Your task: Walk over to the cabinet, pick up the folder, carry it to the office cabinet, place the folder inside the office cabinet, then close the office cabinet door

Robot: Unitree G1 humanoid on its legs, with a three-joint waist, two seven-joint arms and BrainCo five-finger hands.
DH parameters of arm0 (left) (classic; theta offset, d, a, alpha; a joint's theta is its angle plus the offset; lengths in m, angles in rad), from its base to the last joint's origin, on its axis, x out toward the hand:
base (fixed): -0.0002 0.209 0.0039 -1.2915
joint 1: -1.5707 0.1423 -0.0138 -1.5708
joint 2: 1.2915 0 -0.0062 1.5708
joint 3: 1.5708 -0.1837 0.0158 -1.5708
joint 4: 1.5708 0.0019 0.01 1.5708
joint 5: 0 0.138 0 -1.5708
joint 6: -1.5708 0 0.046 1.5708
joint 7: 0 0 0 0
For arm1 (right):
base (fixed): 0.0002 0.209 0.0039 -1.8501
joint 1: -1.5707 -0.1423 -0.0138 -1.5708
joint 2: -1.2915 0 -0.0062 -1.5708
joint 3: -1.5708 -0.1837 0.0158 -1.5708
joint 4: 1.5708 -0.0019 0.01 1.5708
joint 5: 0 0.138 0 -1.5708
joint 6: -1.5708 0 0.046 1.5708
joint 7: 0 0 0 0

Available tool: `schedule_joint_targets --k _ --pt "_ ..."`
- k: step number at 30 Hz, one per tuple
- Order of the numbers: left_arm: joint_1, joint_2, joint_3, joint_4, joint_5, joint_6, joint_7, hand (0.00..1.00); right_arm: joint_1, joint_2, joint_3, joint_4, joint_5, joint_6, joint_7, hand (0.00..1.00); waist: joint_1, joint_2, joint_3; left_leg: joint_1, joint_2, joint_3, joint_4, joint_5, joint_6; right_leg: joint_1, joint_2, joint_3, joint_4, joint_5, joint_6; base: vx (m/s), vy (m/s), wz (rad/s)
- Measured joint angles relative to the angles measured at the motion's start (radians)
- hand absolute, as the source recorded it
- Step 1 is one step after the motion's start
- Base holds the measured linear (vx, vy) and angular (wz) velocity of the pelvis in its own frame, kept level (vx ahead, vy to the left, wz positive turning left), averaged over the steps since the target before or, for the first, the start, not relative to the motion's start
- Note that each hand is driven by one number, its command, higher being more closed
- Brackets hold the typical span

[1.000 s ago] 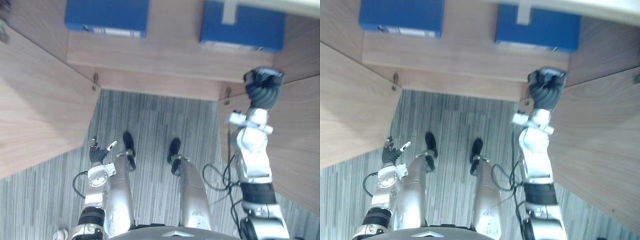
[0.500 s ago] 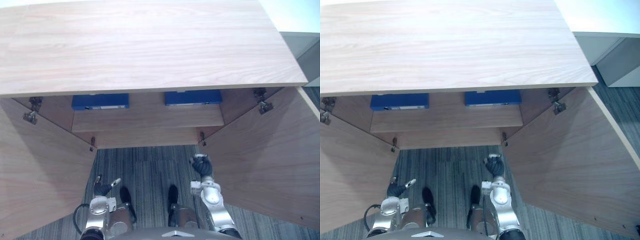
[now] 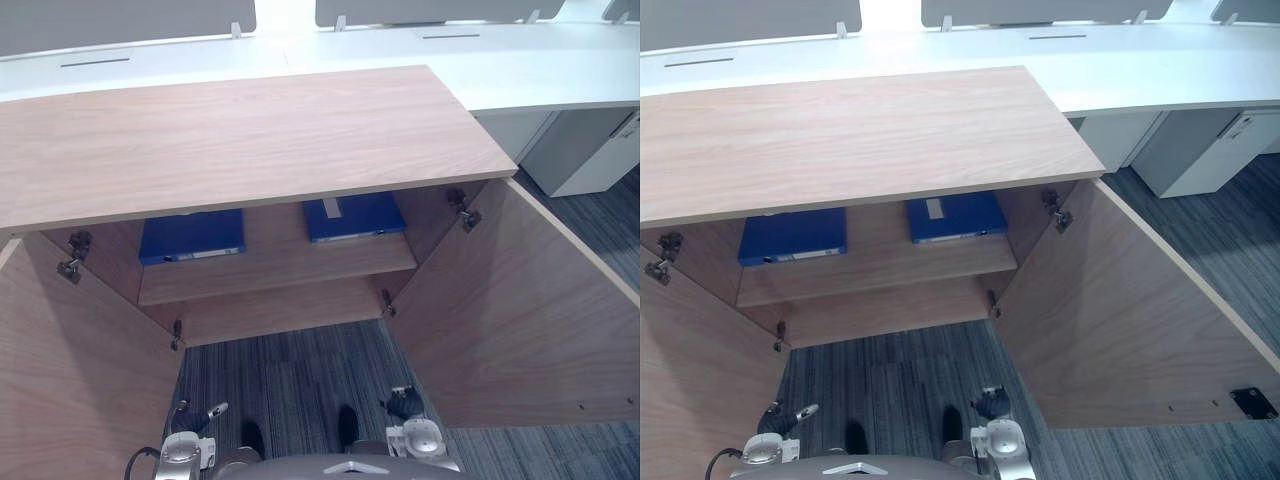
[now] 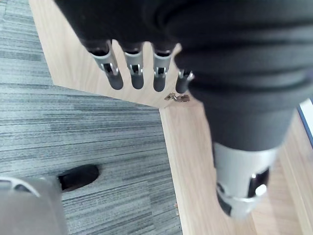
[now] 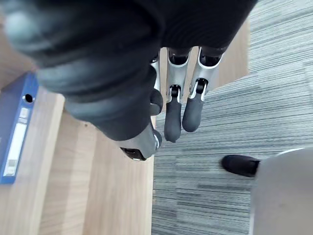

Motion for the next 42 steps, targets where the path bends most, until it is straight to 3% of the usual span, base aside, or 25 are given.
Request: schedule_joint_targets --k 12,21,26,32,39,42 --pt "0.010 0.003 0.000 0.036 0.000 0.007 -0.023 0.00 -0.020 -0.001 -0.137 0.093 0.024 0.042 0.000 0.00 -0.009 0.019 -0.018 0.099 -0.007 0.022 -0.013 0.000 0.028 0.073 0.009 0.044 -0.001 0.009 0.016 0.05 0.002 -0.11" --pt "-0.003 0.034 0.000 0.036 0.002 0.014 -0.045 0.00 0.004 -0.015 -0.226 0.072 0.083 0.042 -0.001 0.00 -0.030 0.017 -0.020 0.145 -0.007 0.086 -0.013 -0.027 0.016 0.078 0.014 0.103 -0.001 0.002 0.007 -0.04 -0.001 -0.22" --pt "-0.003 0.055 0.010 0.037 0.019 0.022 -0.052 0.00 0.085 -0.022 -0.344 -0.200 0.158 0.042 -0.012 0.00 -0.070 0.019 -0.027 0.149 -0.003 0.160 -0.013 -0.045 0.005 0.039 0.030 0.171 -0.003 0.005 0.002 -0.05 -0.022 -0.42" --pt "-0.008 0.051 0.006 0.036 0.020 0.023 -0.052 0.00 0.097 -0.024 -0.494 -0.386 0.179 0.030 -0.049 0.00 -0.109 0.025 -0.041 0.180 0.014 0.252 -0.010 -0.073 -0.006 0.026 0.061 0.250 0.000 0.017 -0.010 0.04 -0.017 -0.49" --pt "-0.029 0.007 0.004 0.019 0.021 0.021 -0.055 0.00 0.019 -0.087 -0.620 -0.509 0.249 -0.005 -0.090 0.00 -0.147 0.085 -0.028 0.179 0.029 0.327 0.048 -0.127 0.001 0.010 0.075 0.312 0.000 0.024 -0.001 0.05 -0.016 -0.34" --pt "-0.034 0.003 0.003 0.017 0.021 0.020 -0.065 0.00 -0.030 -0.120 -0.618 -0.508 0.290 -0.014 -0.101 0.00 -0.153 0.104 -0.020 0.178 0.028 0.344 0.055 -0.135 0.001 0.000 0.076 0.328 0.004 0.024 0.000 -0.02 -0.035 -0.19"
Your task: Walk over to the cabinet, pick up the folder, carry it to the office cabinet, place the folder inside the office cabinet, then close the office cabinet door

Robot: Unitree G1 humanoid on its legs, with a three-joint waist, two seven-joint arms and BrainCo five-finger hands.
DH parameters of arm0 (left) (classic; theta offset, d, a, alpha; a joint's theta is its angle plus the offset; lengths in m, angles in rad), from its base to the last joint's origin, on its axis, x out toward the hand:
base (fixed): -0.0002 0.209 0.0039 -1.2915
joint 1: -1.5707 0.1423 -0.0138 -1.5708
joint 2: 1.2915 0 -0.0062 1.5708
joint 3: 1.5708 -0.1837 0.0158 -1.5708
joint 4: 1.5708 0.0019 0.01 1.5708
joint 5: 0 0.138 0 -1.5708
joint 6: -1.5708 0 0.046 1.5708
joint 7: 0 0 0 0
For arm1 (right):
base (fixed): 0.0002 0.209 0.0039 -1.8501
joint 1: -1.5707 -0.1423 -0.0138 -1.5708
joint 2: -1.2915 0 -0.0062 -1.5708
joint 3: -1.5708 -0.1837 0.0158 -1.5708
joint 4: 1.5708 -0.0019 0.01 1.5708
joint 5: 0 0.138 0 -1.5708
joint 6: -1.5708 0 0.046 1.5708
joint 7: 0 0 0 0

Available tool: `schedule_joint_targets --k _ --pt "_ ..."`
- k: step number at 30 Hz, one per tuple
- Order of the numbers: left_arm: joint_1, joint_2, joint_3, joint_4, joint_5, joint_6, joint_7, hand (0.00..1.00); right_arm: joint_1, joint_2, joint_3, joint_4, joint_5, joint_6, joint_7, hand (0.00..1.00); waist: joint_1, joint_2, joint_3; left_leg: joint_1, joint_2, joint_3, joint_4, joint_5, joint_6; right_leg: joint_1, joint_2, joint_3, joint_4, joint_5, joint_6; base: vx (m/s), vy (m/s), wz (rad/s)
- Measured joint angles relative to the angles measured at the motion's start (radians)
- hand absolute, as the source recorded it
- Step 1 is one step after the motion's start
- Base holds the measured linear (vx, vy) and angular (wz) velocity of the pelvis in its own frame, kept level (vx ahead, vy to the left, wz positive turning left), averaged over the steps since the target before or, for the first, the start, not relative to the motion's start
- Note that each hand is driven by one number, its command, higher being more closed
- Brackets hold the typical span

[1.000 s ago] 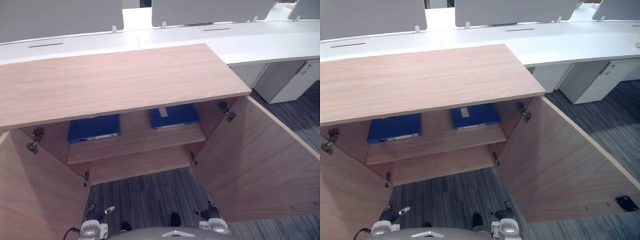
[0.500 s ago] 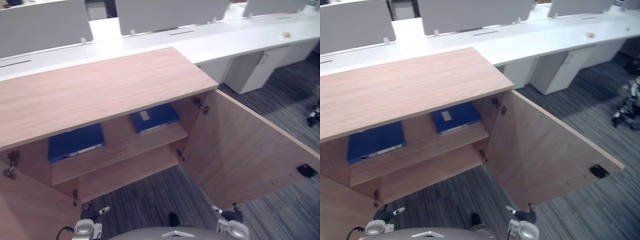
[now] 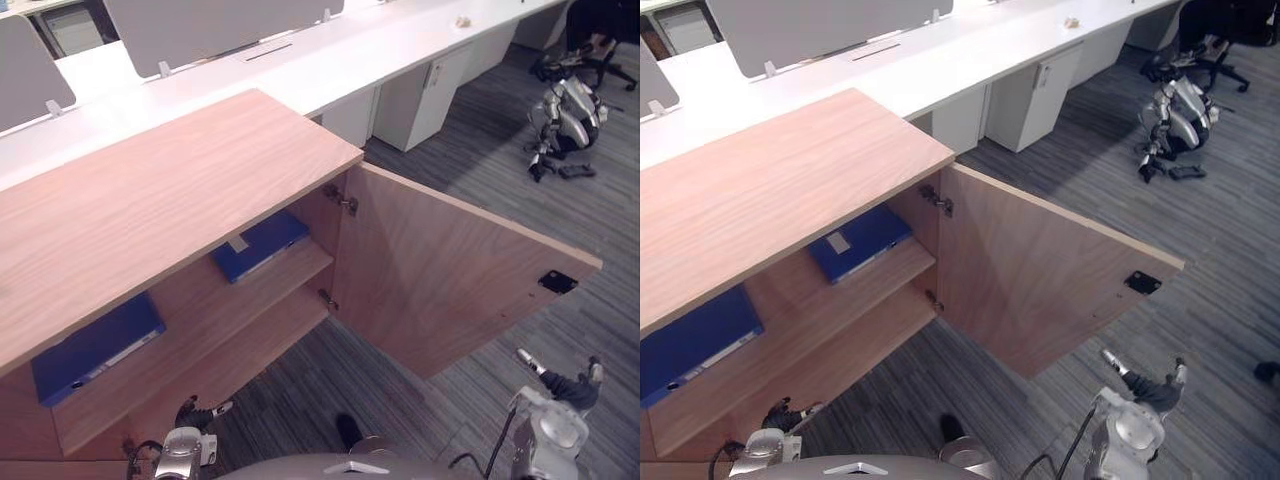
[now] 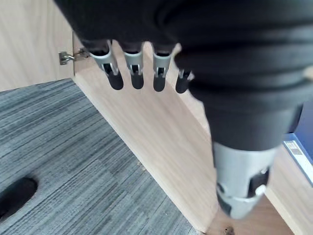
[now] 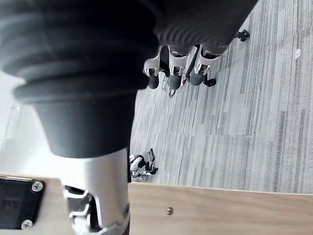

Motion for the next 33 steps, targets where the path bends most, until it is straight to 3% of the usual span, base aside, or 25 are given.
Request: schedule_joint_targets --k 9,21,30,33 --pt "0.006 0.000 -0.017 0.000 0.000 -0.009 -0.018 0.00 -0.111 -0.173 0.068 0.003 0.069 -0.026 0.028 0.00 -0.008 0.030 0.025 -0.024 0.010 0.001 0.034 -0.021 -0.008 -0.018 0.003 0.001 -0.009 -0.007 -0.002 -0.05 -0.064 -0.02" --pt "0.007 0.005 -0.085 0.002 0.000 -0.030 -0.028 0.00 -0.187 -0.281 0.196 0.088 0.070 -0.033 0.066 0.00 -0.013 0.041 0.040 -0.055 0.008 -0.062 0.038 -0.013 0.003 -0.018 -0.010 -0.082 -0.005 -0.002 0.007 -0.03 -0.049 0.13" --pt "0.009 0.008 -0.093 0.002 0.020 -0.030 -0.027 0.00 -0.186 -0.282 0.219 0.077 0.066 -0.033 0.065 0.00 -0.030 0.032 0.049 -0.060 -0.003 -0.092 0.033 0.002 0.016 -0.014 -0.028 -0.117 -0.013 -0.003 0.014 -0.09 -0.040 0.09" --pt "0.011 0.008 -0.094 0.004 0.040 -0.030 -0.027 0.00 -0.172 -0.235 0.208 0.040 0.066 -0.033 0.059 0.00 -0.028 0.031 0.049 -0.059 -0.003 -0.095 0.025 0.009 0.015 -0.014 -0.028 -0.123 -0.013 -0.003 0.014 -0.07 -0.048 0.03"
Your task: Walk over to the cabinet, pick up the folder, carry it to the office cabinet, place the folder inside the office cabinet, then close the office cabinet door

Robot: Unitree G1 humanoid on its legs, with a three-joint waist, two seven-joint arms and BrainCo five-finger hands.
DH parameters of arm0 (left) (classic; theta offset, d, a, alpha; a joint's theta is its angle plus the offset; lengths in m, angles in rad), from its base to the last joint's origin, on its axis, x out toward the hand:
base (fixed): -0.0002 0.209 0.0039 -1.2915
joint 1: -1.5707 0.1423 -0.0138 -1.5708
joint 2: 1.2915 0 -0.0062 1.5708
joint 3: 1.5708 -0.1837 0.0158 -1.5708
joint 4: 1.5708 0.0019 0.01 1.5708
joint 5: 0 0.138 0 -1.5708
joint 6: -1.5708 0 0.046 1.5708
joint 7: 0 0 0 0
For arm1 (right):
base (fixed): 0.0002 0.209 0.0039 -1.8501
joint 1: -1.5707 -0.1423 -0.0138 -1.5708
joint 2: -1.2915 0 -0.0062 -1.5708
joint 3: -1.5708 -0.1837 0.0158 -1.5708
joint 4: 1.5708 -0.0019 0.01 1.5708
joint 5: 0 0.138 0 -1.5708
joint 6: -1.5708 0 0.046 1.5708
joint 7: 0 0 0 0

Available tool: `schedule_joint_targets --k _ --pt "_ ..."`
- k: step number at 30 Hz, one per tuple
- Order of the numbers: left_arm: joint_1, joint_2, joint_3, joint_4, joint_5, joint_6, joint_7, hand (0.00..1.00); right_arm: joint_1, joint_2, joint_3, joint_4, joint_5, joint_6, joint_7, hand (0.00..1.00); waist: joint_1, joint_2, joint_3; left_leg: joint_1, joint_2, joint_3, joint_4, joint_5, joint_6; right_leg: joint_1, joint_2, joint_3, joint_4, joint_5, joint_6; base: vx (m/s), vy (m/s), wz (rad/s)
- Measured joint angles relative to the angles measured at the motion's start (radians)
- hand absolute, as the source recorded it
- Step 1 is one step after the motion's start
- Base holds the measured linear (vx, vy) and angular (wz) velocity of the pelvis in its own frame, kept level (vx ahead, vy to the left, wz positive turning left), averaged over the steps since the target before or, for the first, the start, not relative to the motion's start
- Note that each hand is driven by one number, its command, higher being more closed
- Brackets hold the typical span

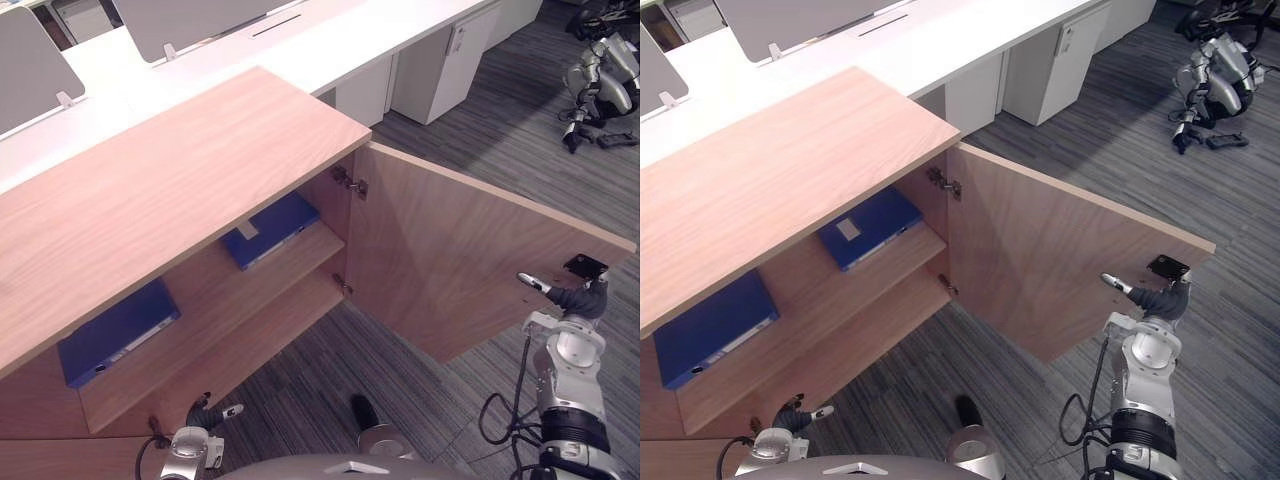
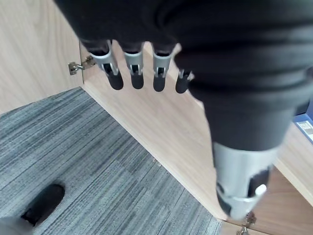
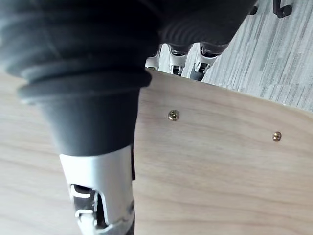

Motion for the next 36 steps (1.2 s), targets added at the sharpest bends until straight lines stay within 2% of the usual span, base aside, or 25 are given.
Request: schedule_joint_targets --k 7,11,12,15,20,23,26,29,30,32,36 --pt "-0.012 0.006 -0.037 0.005 0.018 0.003 0.003 0.00 0.182 0.163 0.022 -0.274 0.000 -0.001 0.002 0.00 -0.010 -0.009 -0.002 0.008 0.006 0.006 -0.001 0.001 -0.002 0.000 0.013 0.008 0.000 0.009 0.000 -0.05 -0.048 -0.06" --pt "-0.022 0.028 -0.068 0.007 0.020 0.004 0.007 0.00 0.321 0.233 0.131 -0.400 0.003 -0.001 0.012 0.00 -0.019 -0.041 -0.010 0.010 0.010 0.030 0.004 0.000 -0.003 -0.009 0.022 0.037 0.000 0.020 -0.002 -0.07 -0.048 -0.20" --pt "-0.024 0.030 -0.076 0.010 0.024 0.006 0.007 0.00 0.370 0.255 0.168 -0.441 0.005 -0.001 0.028 0.00 -0.021 -0.056 -0.009 0.010 0.011 0.038 0.008 0.000 -0.004 -0.013 0.024 0.046 0.000 0.022 -0.003 -0.07 -0.044 -0.26" --pt "-0.033 0.030 -0.112 0.012 0.040 0.011 0.007 0.00 0.486 0.291 0.261 -0.539 0.009 -0.002 0.067 0.00 -0.024 -0.077 -0.014 0.008 0.015 0.062 0.022 -0.007 -0.008 -0.023 0.024 0.076 0.001 0.034 -0.006 -0.10 -0.052 -0.25" --pt "-0.052 0.016 -0.133 0.013 0.057 0.012 0.008 0.00 0.635 0.299 0.379 -0.660 0.020 -0.004 0.121 0.00 -0.028 -0.082 -0.014 0.001 0.014 0.062 0.051 -0.023 -0.014 -0.022 0.020 0.087 0.007 0.041 -0.009 -0.11 -0.056 -0.07" --pt "-0.052 0.015 -0.155 0.013 0.078 0.012 0.009 0.00 0.702 0.290 0.463 -0.706 0.027 -0.003 0.143 0.00 -0.022 -0.098 -0.020 -0.007 0.013 0.057 0.055 -0.024 -0.013 -0.023 0.013 0.087 0.008 0.042 -0.010 -0.10 -0.054 -0.02" --pt "-0.045 0.014 -0.173 0.019 0.098 0.013 0.008 0.00 0.748 0.260 0.544 -0.717 0.013 -0.001 0.184 0.00 -0.006 -0.132 -0.021 -0.011 0.001 0.000 0.054 -0.023 -0.012 -0.024 0.008 0.058 0.026 0.048 -0.012 -0.10 -0.050 -0.04" --pt "-0.050 0.015 -0.185 0.057 0.149 0.020 0.010 0.00 0.760 0.242 0.586 -0.717 -0.050 0.019 0.196 0.00 0.000 -0.164 -0.026 -0.009 -0.003 -0.040 0.048 -0.014 -0.006 -0.022 0.002 0.026 0.052 0.031 -0.011 -0.11 -0.040 0.17" --pt "-0.050 0.015 -0.185 0.057 0.149 0.020 0.010 0.00 0.760 0.242 0.586 -0.717 -0.050 0.019 0.196 0.00 0.000 -0.164 -0.026 -0.009 -0.003 -0.040 0.048 -0.014 -0.006 -0.022 0.002 0.026 0.052 0.031 -0.011 -0.08 -0.029 0.40" --pt "-0.060 0.022 -0.186 0.075 0.153 0.031 0.005 0.00 0.807 0.238 0.610 -0.749 -0.082 0.048 0.203 0.00 0.018 -0.189 -0.039 -0.010 -0.016 -0.093 0.003 0.024 -0.003 -0.021 -0.012 -0.019 0.068 0.014 -0.008 -0.06 -0.021 0.54" --pt "-0.057 0.042 -0.185 0.075 0.153 0.031 0.006 0.00 0.837 0.229 0.661 -0.748 -0.083 0.052 0.207 0.00 0.035 -0.211 -0.051 -0.009 -0.028 -0.164 -0.068 0.085 0.002 -0.020 -0.020 -0.073 0.075 -0.017 -0.002 -0.05 -0.012 0.47"
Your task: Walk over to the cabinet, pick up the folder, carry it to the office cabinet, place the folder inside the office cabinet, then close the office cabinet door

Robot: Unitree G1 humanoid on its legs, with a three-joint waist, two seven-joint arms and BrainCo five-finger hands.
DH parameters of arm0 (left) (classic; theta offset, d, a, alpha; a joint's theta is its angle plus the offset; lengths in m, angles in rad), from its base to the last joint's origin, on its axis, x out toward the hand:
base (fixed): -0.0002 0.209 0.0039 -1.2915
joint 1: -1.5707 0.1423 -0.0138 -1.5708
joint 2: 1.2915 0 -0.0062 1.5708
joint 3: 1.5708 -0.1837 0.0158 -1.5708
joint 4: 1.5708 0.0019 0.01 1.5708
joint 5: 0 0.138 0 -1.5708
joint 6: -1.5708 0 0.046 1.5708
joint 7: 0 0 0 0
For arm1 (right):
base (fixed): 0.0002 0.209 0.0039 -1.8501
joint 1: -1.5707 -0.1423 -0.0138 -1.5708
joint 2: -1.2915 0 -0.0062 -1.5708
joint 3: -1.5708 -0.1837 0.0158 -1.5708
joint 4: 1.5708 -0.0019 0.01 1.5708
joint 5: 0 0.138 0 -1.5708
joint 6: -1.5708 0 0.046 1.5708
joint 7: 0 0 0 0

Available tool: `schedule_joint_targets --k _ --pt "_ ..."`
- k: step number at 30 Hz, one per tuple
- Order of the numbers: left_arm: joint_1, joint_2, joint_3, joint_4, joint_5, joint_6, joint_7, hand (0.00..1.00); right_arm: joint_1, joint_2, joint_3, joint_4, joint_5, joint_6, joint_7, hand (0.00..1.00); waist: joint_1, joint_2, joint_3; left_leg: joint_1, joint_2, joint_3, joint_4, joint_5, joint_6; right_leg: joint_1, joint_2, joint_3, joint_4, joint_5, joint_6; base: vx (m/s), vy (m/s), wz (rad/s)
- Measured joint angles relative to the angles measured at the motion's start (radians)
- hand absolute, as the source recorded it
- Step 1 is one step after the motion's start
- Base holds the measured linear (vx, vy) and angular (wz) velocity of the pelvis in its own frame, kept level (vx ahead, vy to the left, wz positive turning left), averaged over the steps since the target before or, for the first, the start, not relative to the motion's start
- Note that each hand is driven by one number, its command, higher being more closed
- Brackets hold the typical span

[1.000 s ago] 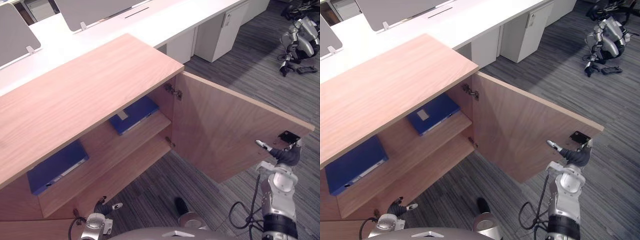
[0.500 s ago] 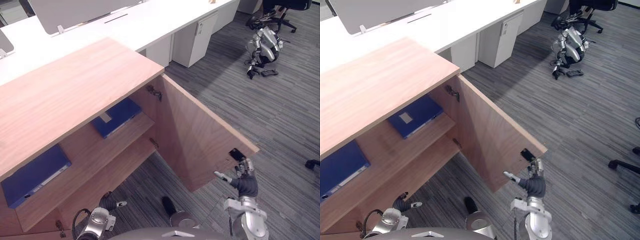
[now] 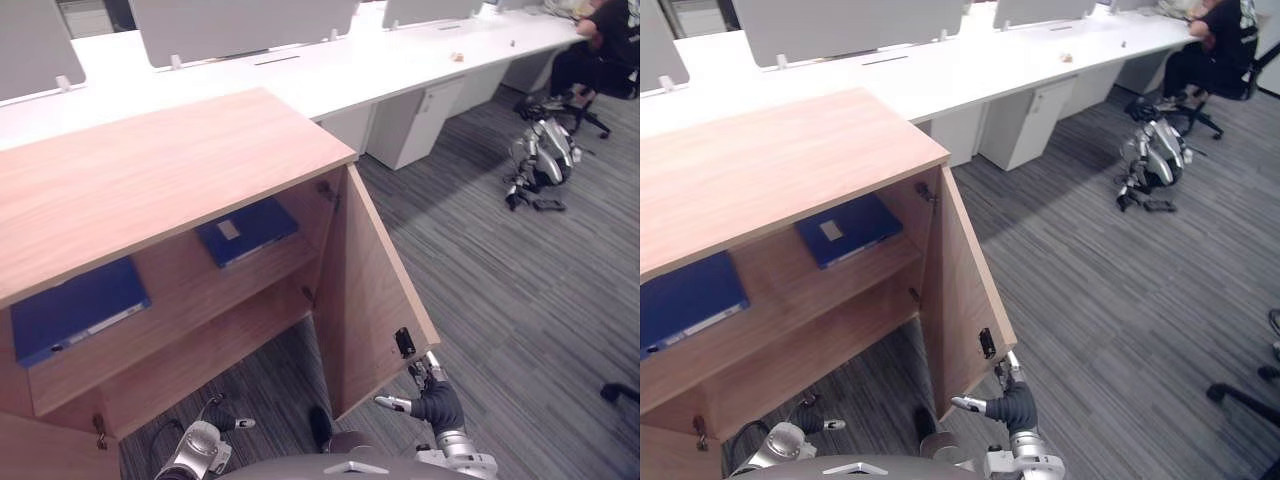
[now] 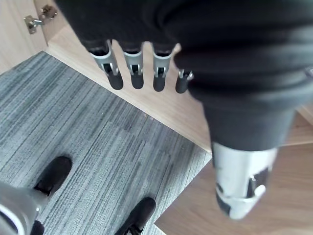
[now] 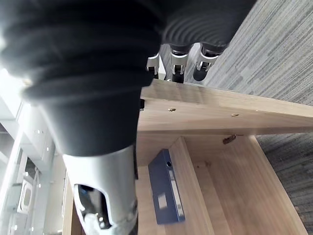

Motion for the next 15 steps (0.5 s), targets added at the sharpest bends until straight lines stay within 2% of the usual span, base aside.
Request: schedule_joint_targets --k 3,5,7,8,11,15 --pt "0.006 0.011 0.002 0.002 0.000 0.000 0.000 0.00 -0.004 -0.002 0.051 0.002 0.000 0.016 0.015 0.00 0.016 -0.002 0.004 -0.011 0.006 -0.058 -0.033 0.030 0.000 0.015 0.007 -0.039 -0.016 -0.049 0.033 -0.04 -0.016 0.51" --pt "0.015 0.019 0.007 0.002 -0.001 0.000 0.001 0.00 -0.025 -0.004 0.093 0.007 0.000 0.022 0.040 0.00 0.039 -0.009 0.006 -0.021 0.007 -0.089 -0.033 0.050 0.002 0.028 0.007 -0.061 -0.026 -0.058 0.032 -0.05 -0.020 0.54" --pt "0.040 0.017 0.039 -0.008 -0.007 0.000 0.003 0.00 -0.119 0.002 0.145 0.046 0.000 0.029 0.066 0.00 0.075 -0.014 0.003 -0.032 0.004 -0.121 -0.033 0.069 0.008 0.033 0.003 -0.079 -0.025 -0.059 0.031 -0.05 -0.021 0.50" --pt "0.050 0.018 0.043 -0.019 -0.008 0.001 0.003 0.00 -0.153 0.008 0.154 0.061 0.001 0.028 0.072 0.00 0.082 -0.016 0.002 -0.037 0.000 -0.134 -0.033 0.070 0.008 0.033 -0.001 -0.086 -0.025 -0.059 0.031 -0.06 0.000 0.55" --pt "0.075 0.008 0.085 -0.069 -0.024 -0.006 0.005 0.00 -0.336 0.027 0.162 0.125 0.002 0.006 0.080 0.00 0.116 -0.016 0.001 -0.061 -0.022 -0.171 -0.033 0.077 0.012 0.031 -0.020 -0.101 -0.025 -0.059 0.032 -0.04 0.026 0.44" --pt "0.076 0.008 0.120 -0.072 -0.040 -0.001 0.027 0.00 -0.470 0.051 0.164 0.204 0.016 -0.019 0.075 0.00 0.130 -0.018 0.000 -0.078 -0.034 -0.209 -0.034 0.080 0.018 0.030 -0.032 -0.121 -0.027 -0.099 0.053 -0.01 0.049 0.33"
